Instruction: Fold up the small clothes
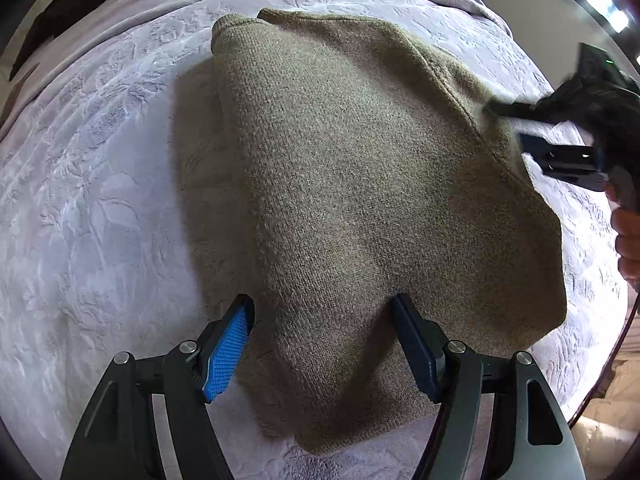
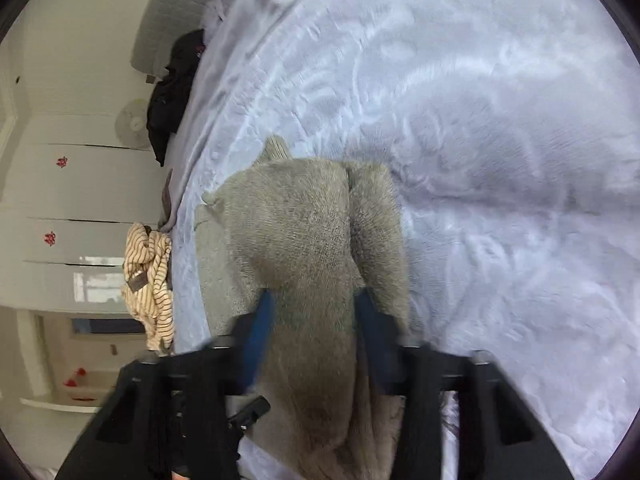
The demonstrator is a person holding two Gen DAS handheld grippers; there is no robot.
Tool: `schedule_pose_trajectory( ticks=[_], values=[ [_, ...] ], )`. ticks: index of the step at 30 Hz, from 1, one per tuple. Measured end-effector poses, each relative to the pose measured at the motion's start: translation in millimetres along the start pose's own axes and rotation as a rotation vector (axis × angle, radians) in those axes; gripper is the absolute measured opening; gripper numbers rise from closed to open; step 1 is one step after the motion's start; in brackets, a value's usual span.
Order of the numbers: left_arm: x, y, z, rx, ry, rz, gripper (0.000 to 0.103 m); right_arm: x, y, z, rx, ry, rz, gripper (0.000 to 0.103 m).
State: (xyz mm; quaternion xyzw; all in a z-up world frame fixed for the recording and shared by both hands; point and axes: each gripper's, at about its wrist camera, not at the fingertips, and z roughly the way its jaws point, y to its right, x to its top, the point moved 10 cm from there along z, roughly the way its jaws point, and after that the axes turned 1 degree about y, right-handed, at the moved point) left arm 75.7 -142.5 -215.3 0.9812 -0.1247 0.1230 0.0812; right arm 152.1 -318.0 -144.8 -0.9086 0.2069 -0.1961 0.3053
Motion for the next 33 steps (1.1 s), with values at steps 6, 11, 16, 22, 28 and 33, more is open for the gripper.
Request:
schedule_pose_trajectory(
  ticks=[6, 11, 16, 22, 28, 33],
  values=[
    [-4, -2, -4, -0.011, 0.004, -0.009, 0.072, -1, -13, -12, -0.183, 0.029, -0.211, 0.008],
    [-6, 1, -1, 0.000, -0.004, -0.013, 0.072, 1, 28, 0, -0.269, -0.002, -0.172, 0.013],
    [-10, 0, -2, 0.000, -0.006, -0.011, 0.072, -8, 22, -34, -0.219, 0.041, -0.089, 0.023],
    [-13, -1, -1, 0.003, -0.010, -0.013, 0.072, -48, -43, -48, -0.057, 0.006, -0.223, 0.022],
    [-11, 3, 2, 0.012, -0.018, -0.017, 0.072, -78, -30, -4, -0.145, -0.071, -0.206, 0.022],
    [-13, 1, 3, 0.010, -0.031, -0.042, 0.075, -84, 5, -9, -0.132, -0.026, -0.063, 0.011]
  ],
)
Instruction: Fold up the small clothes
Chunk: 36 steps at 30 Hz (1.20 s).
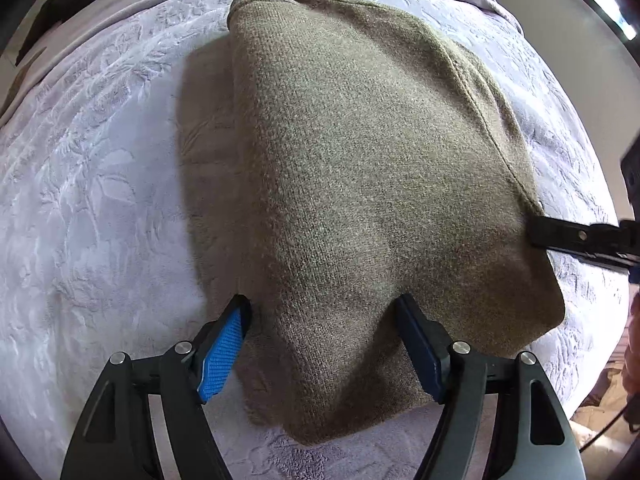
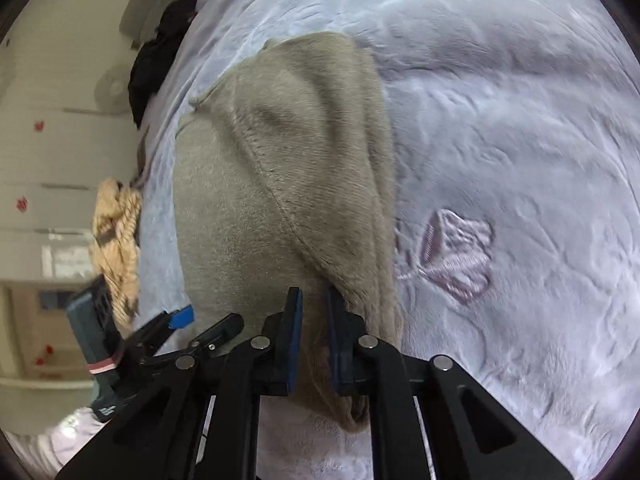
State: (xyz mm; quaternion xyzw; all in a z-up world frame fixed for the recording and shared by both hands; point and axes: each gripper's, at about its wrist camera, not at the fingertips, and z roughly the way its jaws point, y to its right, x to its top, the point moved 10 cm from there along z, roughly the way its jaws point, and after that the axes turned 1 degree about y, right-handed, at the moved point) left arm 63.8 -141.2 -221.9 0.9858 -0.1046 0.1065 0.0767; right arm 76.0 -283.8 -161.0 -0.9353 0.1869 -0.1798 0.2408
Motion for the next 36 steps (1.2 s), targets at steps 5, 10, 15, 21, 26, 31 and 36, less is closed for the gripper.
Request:
schedule_pose_trajectory(
  ticks=[5, 10, 15, 21, 26, 31, 36],
  values=[
    [-2, -1, -2, 0.012, -0.009, -0.002, 0.075, -14, 5, -14, -0.064, -0.013, -0.014, 0.018],
    [-6, -1, -7, 0.028, -0.028, -0.010, 0.075, -26, 15, -24, -0.100, -0.032, 0.000, 0.020],
    [-14, 0, -12, 0.045, -0.042, -0.005, 0.075, -38, 27, -38, -0.099, -0.039, 0.027, 0.020],
    [-20, 0, -14, 0.060, -0.056, -0.018, 0.075, -44, 32, -39, -0.097, -0.038, 0.059, 0.023],
    [-22, 11, -16, 0.071, -0.063, -0.021, 0.075, -43, 33, -42, -0.096, -0.032, 0.054, 0.044],
    [-20, 11, -13, 0.083, -0.072, -0.043, 0.075, -40, 33, -44, -0.088, -0.036, 0.052, 0.048],
    [-21, 11, -12, 0.094, -0.065, -0.041, 0.075, -38, 33, -42, -0.090, -0.044, 0.047, 0.053]
  ],
)
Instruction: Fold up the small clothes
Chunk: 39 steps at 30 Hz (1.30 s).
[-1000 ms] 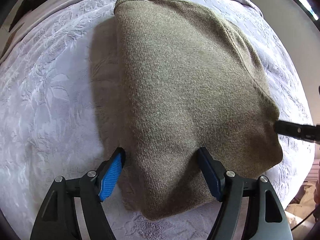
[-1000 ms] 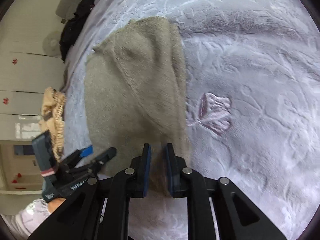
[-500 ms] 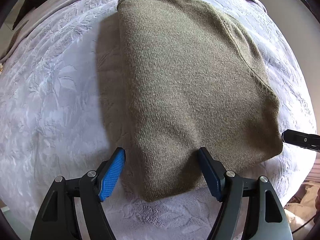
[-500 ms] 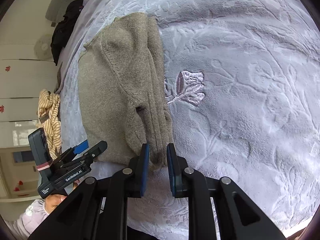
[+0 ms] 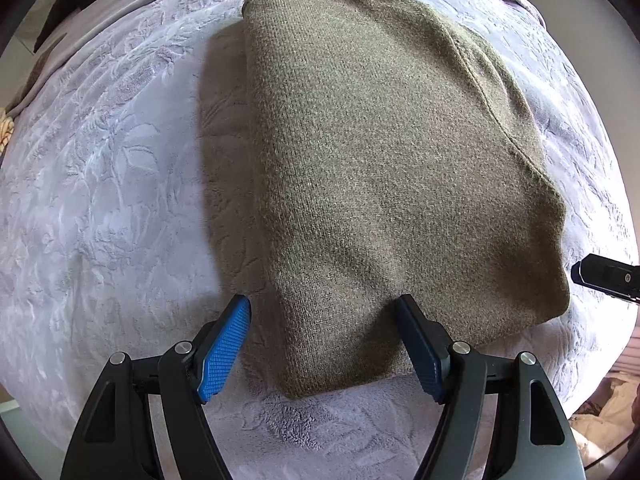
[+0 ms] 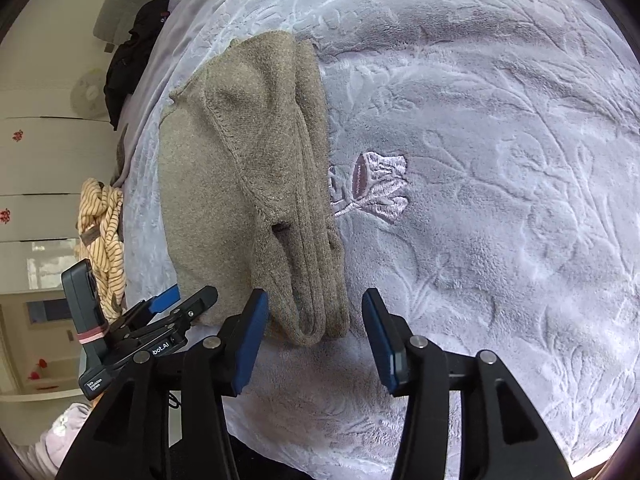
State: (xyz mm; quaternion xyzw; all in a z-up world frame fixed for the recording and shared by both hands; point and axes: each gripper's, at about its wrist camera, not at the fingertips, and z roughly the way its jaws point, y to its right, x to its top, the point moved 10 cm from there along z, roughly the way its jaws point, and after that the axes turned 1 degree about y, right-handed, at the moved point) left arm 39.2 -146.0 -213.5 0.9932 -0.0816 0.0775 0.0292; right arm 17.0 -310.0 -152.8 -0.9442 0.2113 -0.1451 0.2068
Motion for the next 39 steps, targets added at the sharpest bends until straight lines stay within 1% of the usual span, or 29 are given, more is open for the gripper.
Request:
schedule_pose_trajectory(
  ticks=[2, 4, 6, 7, 8, 10, 13, 15, 18, 21, 23, 24, 27, 29, 33, 36, 39],
  values=[
    [0, 1, -1, -0.001, -0.001, 0.001, 0.075, 3, 0, 0, 0.000, -0.003, -0.003, 0.054],
    [-1, 0, -2, -0.007, -0.005, -0.005, 0.075, 3, -1, 1, -0.002, -0.004, -0.006, 0.058],
    [0, -2, -5, -0.015, -0.001, -0.012, 0.076, 5, -1, 2, -0.004, -0.005, -0.012, 0.058],
    [2, -3, -7, -0.016, 0.002, -0.012, 0.083, 6, -2, 3, -0.005, -0.006, -0.013, 0.058],
    [3, -6, -7, -0.015, 0.003, -0.013, 0.103, 8, -2, 4, -0.006, -0.007, -0.015, 0.062],
    [6, -10, -10, -0.014, 0.010, -0.016, 0.103, 10, -2, 5, -0.007, -0.010, -0.020, 0.068],
    [9, -17, -9, -0.023, -0.004, -0.022, 0.103, 14, -5, 9, -0.005, -0.012, -0.029, 0.069],
    [12, -22, -7, -0.044, -0.024, -0.052, 0.103, 16, -7, 11, -0.006, -0.015, -0.037, 0.069],
    [20, -35, -5, -0.070, -0.033, -0.112, 0.103, 21, -11, 14, -0.003, -0.016, -0.053, 0.069],
    [29, -50, 0, -0.069, -0.040, -0.147, 0.103, 30, -14, 15, 0.001, -0.013, -0.073, 0.069],
    [31, -52, 7, -0.113, -0.068, -0.170, 0.103, 39, -15, 14, 0.005, -0.007, -0.084, 0.070],
    [33, -51, 9, -0.163, -0.079, -0.179, 0.103, 46, -16, 14, 0.009, -0.003, -0.091, 0.070],
    [46, -40, 3, -0.284, -0.054, -0.161, 0.103, 62, -18, 13, 0.039, 0.009, -0.107, 0.070],
    [53, -32, 0, -0.338, -0.043, -0.125, 0.103, 75, -20, 15, 0.058, 0.013, -0.125, 0.070],
    [67, -23, 5, -0.395, -0.042, -0.077, 0.103, 102, -20, 24, 0.098, 0.012, -0.150, 0.070],
    [76, -22, 14, -0.432, -0.048, -0.078, 0.103, 117, -17, 33, 0.114, 0.003, -0.157, 0.070],
    [81, -20, 21, -0.456, -0.042, -0.093, 0.103, 126, -16, 42, 0.154, -0.015, -0.169, 0.070]
  ],
)
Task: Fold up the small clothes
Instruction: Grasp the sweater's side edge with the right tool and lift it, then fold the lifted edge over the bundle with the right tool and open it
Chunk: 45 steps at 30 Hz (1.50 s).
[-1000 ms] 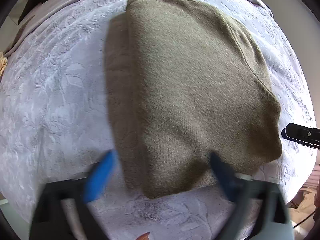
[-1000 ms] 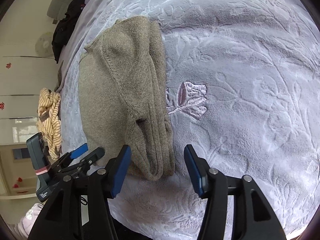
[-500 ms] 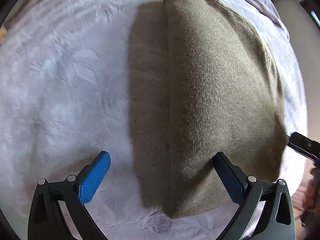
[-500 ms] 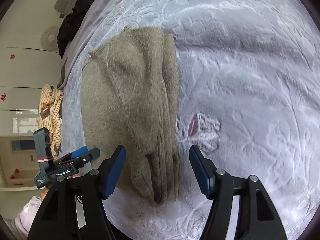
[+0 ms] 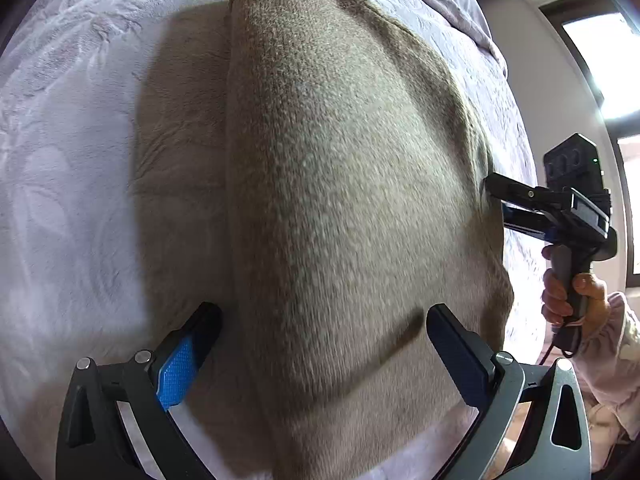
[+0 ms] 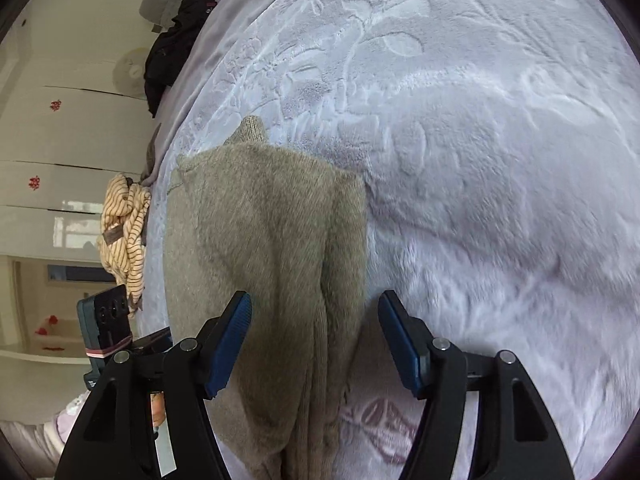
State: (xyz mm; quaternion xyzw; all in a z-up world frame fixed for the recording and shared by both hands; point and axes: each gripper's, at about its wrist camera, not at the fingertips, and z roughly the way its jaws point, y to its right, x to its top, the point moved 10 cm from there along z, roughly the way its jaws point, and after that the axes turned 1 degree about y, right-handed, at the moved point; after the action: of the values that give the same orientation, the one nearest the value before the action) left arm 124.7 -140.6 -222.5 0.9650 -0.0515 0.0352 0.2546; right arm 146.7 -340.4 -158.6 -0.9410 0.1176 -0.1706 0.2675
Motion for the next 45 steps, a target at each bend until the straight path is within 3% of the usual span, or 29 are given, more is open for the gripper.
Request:
schedule_pose_trajectory(
  ticks=[7, 10, 14, 15, 17, 21, 23, 33, 45],
  values=[
    [0, 20, 8, -0.071, 0.026, 0.017, 0.103, 11, -7, 16, 0.152, -0.040, -0.047, 0.076],
    [-1, 28, 14, -0.037, 0.035, 0.038, 0.103, 15, -22, 21, 0.245, -0.053, -0.052, 0.076],
    [-4, 21, 28, -0.016, 0.033, 0.020, 0.103, 15, -19, 34, 0.262, -0.069, 0.003, 0.075],
    [-3, 20, 27, -0.011, 0.035, 0.014, 0.099, 16, -16, 34, 0.258, -0.064, 0.022, 0.070],
    [-9, 9, 15, 0.002, 0.047, 0.001, 0.087, 13, -14, 34, 0.246, -0.062, 0.073, 0.046],
    [-12, 3, -8, -0.026, 0.090, -0.019, 0.053, 11, -23, 21, 0.256, -0.024, 0.090, 0.038],
    [-13, 5, -17, -0.046, 0.101, -0.015, 0.047, 9, -35, 14, 0.284, -0.017, 0.094, 0.037],
    [-32, 24, -84, -0.133, 0.135, 0.052, 0.046, -18, -100, -23, 0.342, 0.016, 0.109, 0.037],
    [-114, -28, -173, -0.133, 0.123, 0.107, 0.047, -102, -189, -14, 0.352, 0.019, 0.098, 0.037]
  ],
)
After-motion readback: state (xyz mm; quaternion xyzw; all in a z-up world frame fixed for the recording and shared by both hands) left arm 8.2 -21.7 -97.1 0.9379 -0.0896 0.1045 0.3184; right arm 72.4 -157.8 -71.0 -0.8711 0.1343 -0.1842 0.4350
